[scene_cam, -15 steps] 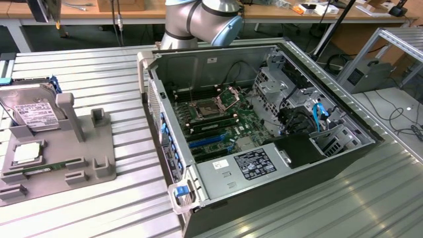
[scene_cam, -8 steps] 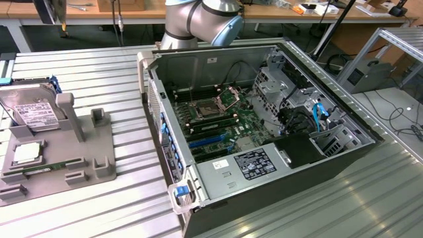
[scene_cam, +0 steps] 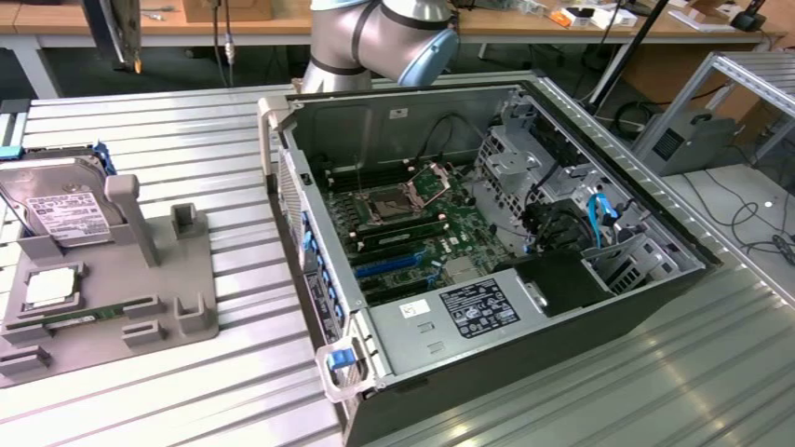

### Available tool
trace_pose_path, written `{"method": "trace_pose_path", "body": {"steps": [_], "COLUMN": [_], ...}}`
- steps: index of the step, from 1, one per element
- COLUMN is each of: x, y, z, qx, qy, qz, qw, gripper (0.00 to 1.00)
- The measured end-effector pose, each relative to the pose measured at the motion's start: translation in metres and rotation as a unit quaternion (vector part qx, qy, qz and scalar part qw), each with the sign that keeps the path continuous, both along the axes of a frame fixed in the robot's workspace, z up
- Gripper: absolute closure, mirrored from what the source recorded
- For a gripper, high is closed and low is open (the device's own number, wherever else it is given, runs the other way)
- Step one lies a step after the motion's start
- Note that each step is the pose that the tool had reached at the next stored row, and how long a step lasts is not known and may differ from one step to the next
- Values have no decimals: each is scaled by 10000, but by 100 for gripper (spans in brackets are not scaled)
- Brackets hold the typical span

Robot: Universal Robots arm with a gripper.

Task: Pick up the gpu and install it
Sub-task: 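Pick up the gpu and move the gpu toward the slot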

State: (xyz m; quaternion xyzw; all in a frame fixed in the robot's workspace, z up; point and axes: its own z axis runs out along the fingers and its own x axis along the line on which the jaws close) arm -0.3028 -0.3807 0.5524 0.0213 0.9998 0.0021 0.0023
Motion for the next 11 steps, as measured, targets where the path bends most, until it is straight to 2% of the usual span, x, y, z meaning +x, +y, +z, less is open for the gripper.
{"method": "trace_pose_path", "body": {"steps": [3, 8, 11], "x": [52, 216, 267], "y": [-2, -6, -7], "z": [-40, -133, -164], "qx": [0, 0, 0], "qy": [28, 103, 122], "qz": [0, 0, 0], "qw": [10000, 9999, 9999], "gripper": [73, 73, 73]}}
